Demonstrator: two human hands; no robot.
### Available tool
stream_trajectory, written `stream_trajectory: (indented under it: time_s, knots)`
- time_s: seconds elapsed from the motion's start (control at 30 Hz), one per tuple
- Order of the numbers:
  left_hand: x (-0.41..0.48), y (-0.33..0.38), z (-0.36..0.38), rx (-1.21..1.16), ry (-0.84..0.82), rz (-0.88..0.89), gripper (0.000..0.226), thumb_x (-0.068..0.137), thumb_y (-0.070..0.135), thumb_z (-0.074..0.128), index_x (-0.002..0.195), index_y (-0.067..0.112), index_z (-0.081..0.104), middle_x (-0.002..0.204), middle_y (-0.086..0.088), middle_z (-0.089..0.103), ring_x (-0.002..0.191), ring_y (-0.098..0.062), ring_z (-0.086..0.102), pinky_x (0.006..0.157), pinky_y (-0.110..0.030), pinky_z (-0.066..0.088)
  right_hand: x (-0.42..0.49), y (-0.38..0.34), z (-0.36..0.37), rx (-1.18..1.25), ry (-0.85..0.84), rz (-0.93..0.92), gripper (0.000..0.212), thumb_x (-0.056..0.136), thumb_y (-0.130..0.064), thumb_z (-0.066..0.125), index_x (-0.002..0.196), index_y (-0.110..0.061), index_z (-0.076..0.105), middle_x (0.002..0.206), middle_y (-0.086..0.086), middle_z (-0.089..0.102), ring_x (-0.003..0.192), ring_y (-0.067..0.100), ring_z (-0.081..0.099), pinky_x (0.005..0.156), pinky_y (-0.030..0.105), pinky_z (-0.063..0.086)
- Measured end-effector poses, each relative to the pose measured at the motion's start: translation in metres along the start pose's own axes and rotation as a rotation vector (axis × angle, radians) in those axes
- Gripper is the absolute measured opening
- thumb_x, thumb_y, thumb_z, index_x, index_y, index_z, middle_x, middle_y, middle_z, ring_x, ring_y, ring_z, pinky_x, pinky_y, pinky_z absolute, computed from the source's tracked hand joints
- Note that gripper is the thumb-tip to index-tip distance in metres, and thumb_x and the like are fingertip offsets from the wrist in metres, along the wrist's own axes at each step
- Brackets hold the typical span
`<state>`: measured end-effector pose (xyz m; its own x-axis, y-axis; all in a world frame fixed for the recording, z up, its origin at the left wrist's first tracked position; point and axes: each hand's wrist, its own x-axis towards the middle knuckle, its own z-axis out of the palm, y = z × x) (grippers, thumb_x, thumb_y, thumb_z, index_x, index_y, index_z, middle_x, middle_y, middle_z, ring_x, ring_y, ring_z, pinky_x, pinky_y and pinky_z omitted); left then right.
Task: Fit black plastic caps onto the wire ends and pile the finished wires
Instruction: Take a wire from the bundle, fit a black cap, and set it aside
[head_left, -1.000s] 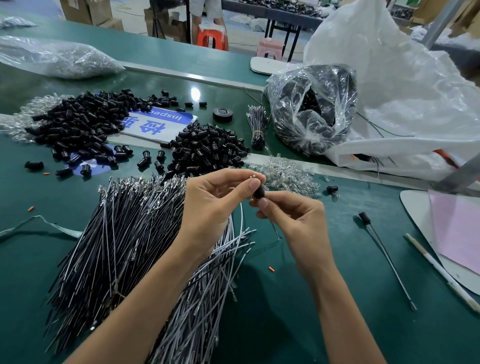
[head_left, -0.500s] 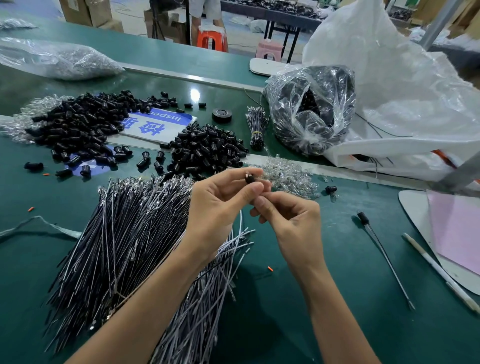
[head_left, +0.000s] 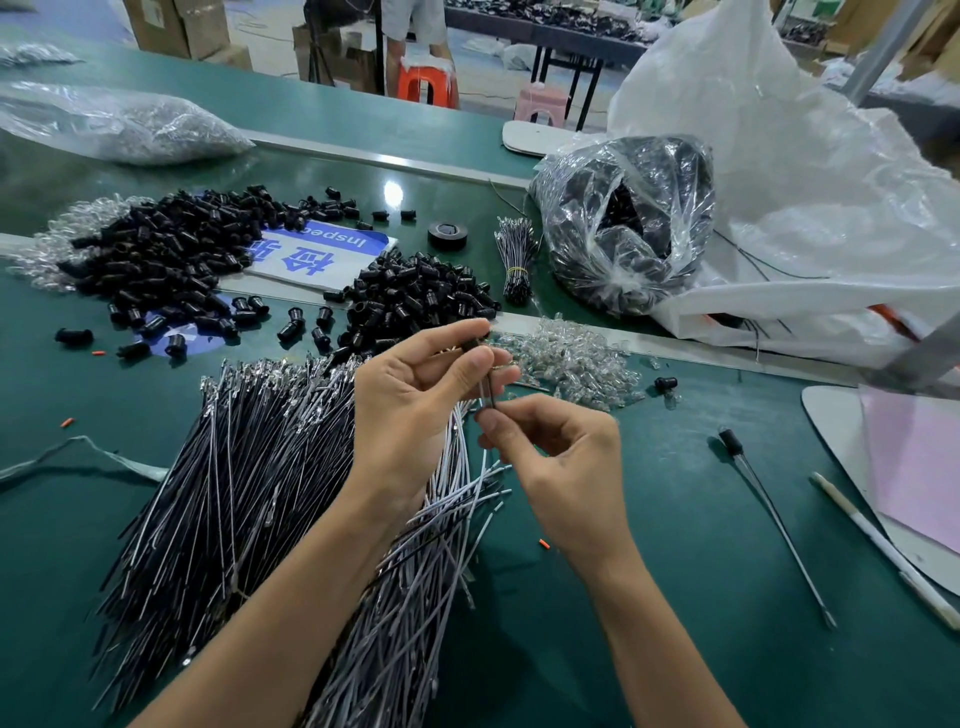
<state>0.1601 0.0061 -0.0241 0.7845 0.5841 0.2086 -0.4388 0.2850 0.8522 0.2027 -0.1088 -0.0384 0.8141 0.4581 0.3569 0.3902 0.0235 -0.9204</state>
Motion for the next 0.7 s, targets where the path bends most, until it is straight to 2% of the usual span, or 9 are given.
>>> stream_trajectory:
  time_s: [0.13, 0.27, 0.33, 0.43, 0.53, 0.6, 0.7]
  knots:
    - [0.001, -0.002, -0.002, -0.099, 0.083, -0.009, 0.023, 0.077, 0.013, 0.067, 0.099, 0.008, 0.069, 0.081, -0.009, 0.075, 0.075, -0.021, 0.074, 0.069, -0.023, 0.057, 0.004, -0.01, 0.01, -0.078, -0.005, -0.049, 0.005, 0.084, -0.01, 0.075, 0.079, -0.008, 0.075, 0.067, 0.002, 0.071, 0.061, 0.023, 0.066, 0.061, 0.039, 0.055]
    - [0.009, -0.001, -0.01, -0.234, 0.145, -0.082, 0.026, 0.079, 0.016, 0.063, 0.103, 0.005, 0.062, 0.086, -0.007, 0.076, 0.078, -0.015, 0.073, 0.07, -0.02, 0.056, 0.003, -0.015, 0.011, -0.109, -0.126, -0.037, 0.009, 0.089, -0.017, 0.07, 0.093, -0.012, 0.076, 0.074, -0.002, 0.074, 0.065, 0.015, 0.069, 0.064, 0.035, 0.058]
    - [0.014, 0.0, -0.015, -0.271, 0.172, -0.174, 0.03, 0.077, 0.02, 0.064, 0.103, 0.005, 0.06, 0.086, -0.007, 0.076, 0.072, -0.01, 0.072, 0.066, -0.019, 0.056, 0.004, -0.008, -0.004, -0.187, -0.114, 0.01, 0.015, 0.093, -0.025, 0.065, 0.096, -0.016, 0.077, 0.077, -0.006, 0.074, 0.065, 0.02, 0.068, 0.064, 0.04, 0.057]
    - [0.016, -0.003, -0.018, -0.155, 0.087, -0.313, 0.028, 0.075, 0.021, 0.066, 0.097, 0.005, 0.062, 0.086, -0.007, 0.076, 0.062, -0.008, 0.07, 0.06, -0.018, 0.056, 0.021, 0.02, -0.046, -0.61, 0.127, 0.115, 0.015, 0.095, -0.018, 0.061, 0.102, -0.017, 0.075, 0.092, -0.001, 0.075, 0.084, 0.021, 0.068, 0.082, 0.038, 0.053]
    - [0.012, -0.01, -0.017, -0.029, -0.029, -0.384, 0.023, 0.071, 0.016, 0.071, 0.091, 0.007, 0.067, 0.088, -0.011, 0.075, 0.062, -0.013, 0.07, 0.06, -0.021, 0.056, 0.036, 0.045, -0.081, -0.977, 0.094, 0.364, 0.026, 0.094, -0.014, 0.06, 0.119, -0.011, 0.066, 0.12, 0.008, 0.065, 0.113, 0.026, 0.058, 0.098, 0.037, 0.046]
    - [0.01, -0.014, -0.018, 0.017, -0.057, -0.403, 0.027, 0.065, 0.018, 0.077, 0.09, 0.009, 0.071, 0.091, -0.015, 0.075, 0.069, -0.017, 0.072, 0.065, -0.023, 0.057, 0.038, 0.055, -0.089, -1.017, 0.061, 0.419, 0.026, 0.093, -0.018, 0.063, 0.118, -0.009, 0.065, 0.12, 0.01, 0.063, 0.115, 0.028, 0.054, 0.096, 0.038, 0.045]
    - [0.008, -0.018, -0.019, 0.06, -0.077, -0.398, 0.039, 0.054, 0.028, 0.085, 0.089, 0.012, 0.076, 0.095, -0.016, 0.075, 0.078, -0.022, 0.073, 0.07, -0.023, 0.057, 0.037, 0.059, -0.089, -0.99, 0.103, 0.357, 0.016, 0.09, -0.018, 0.067, 0.103, -0.009, 0.071, 0.108, 0.011, 0.066, 0.104, 0.028, 0.058, 0.092, 0.037, 0.046]
